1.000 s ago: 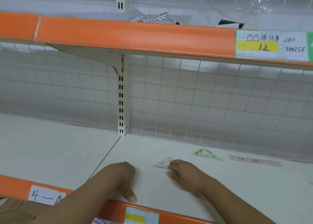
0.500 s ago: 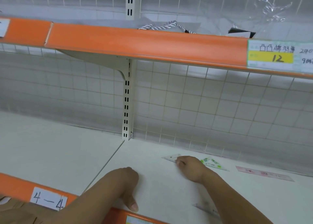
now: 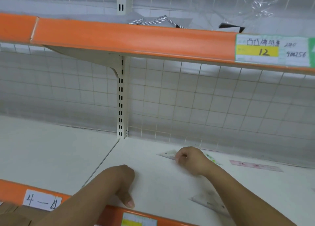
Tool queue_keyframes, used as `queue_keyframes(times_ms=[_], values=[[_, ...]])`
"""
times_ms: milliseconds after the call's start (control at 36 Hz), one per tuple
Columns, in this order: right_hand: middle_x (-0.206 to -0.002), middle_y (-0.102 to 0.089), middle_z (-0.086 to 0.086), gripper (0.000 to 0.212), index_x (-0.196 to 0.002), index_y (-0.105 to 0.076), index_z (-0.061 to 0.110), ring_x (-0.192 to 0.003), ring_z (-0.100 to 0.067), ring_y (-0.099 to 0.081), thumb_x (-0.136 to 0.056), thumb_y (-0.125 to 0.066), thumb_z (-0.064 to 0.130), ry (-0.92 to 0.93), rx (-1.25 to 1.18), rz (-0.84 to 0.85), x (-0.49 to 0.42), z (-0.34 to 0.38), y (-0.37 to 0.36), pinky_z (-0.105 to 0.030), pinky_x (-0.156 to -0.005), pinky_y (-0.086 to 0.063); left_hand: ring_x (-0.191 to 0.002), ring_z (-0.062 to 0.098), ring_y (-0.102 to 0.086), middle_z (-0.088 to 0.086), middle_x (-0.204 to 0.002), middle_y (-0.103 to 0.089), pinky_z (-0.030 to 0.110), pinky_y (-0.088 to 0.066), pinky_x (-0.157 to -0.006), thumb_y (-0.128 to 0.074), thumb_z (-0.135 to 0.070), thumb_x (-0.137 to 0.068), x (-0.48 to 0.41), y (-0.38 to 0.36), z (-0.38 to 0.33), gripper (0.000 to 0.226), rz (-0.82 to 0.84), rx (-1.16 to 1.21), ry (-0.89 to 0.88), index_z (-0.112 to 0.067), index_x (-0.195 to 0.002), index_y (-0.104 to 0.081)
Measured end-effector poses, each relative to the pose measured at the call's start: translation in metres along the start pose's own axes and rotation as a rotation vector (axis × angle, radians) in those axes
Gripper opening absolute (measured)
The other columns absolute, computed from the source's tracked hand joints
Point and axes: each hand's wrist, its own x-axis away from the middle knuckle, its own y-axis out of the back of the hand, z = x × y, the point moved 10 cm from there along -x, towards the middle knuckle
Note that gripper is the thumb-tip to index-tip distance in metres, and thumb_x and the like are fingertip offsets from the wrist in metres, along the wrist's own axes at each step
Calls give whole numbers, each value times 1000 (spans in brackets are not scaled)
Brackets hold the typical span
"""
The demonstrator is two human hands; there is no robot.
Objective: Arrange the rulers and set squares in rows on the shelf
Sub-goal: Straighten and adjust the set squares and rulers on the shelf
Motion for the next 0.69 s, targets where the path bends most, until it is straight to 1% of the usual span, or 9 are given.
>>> queue_keyframes(times_ms=[28, 83, 139, 194, 250, 306, 444, 556, 694], values=[[-92, -61, 9, 15, -73, -61, 30, -85, -13, -59, -85, -57, 22, -8, 36, 44, 7, -1, 0, -17, -65, -42, -121, 28, -52, 13, -134, -50, 29, -42, -95, -72, -51, -78, 0, 0, -1, 79, 0, -4, -2, -1, -134, -46], [-89, -57, 12, 11, -73, -57, 31, -83, -9, -56, -82, -63, 31, -13, 108, 126, 24, -3, -2, -17, -67, -42, -120, 28, -53, 13, -133, -52, 29, -42, -95, -73, -50, -77, -1, 1, -2, 78, 5, -14, -4, -1, -133, -48], [-91, -54, 13, 12, -88, -60, 31, -87, -8, -54, -82, -67, 38, -48, 159, 174, 40, -11, -2, -18, -75, -43, -120, 28, -54, 13, -133, -53, 28, -42, -95, -73, -49, -77, -1, 2, -4, 77, 11, -23, -1, 0, -132, -49], [-95, -54, 12, 29, -104, -62, 28, -88, -8, -54, -81, -68, 42, -111, 198, 199, 55, -22, 1, -20, -79, -45, -121, 27, -53, 12, -134, -52, 29, -41, -98, -74, -48, -77, 0, 2, -6, 77, 22, -33, 6, 0, -133, -47], [-98, -53, 11, 36, -111, -60, 28, -88, -9, -53, -80, -68, 45, -154, 228, 218, 67, -33, 5, -19, -73, -45, -122, 27, -53, 12, -134, -53, 29, -41, -100, -74, -48, -77, -1, 2, -7, 78, 30, -50, 8, -1, -133, -48], [-104, -50, 10, 43, -119, -57, 27, -91, -9, -49, -82, -67, 45, -181, 287, 244, 78, -42, 8, -18, -71, -40, -122, 27, -53, 11, -135, -53, 28, -40, -100, -74, -48, -77, -1, 3, -8, 78, 30, -63, 11, -1, -133, -48], [-134, -47, 2, 61, -136, -44, 22, -118, -16, -48, -83, -67, 41, -239, 369, 290, 97, -60, 10, -24, -92, -41, -118, 25, -56, 11, -130, -58, 25, -43, -92, -72, -48, -79, 1, 5, -11, 70, 29, -87, 3, -2, -128, -53], [-134, -42, 1, 77, -138, -39, 23, -118, -19, -47, -74, -73, 48, -285, 337, 300, 106, -67, 5, -27, -89, -40, -117, 26, -57, 11, -128, -58, 27, -43, -92, -71, -49, -79, 3, 4, -12, 69, 31, -105, -7, -3, -127, -54], [-119, -40, 3, 68, -131, -42, 25, -100, -16, -45, -73, -74, 43, -303, 304, 286, 107, -68, 2, -27, -82, -40, -113, 26, -59, 13, -126, -61, 27, -45, -86, -69, -48, -81, 8, 5, -15, 64, 39, -104, -26, 0, -122, -58]])
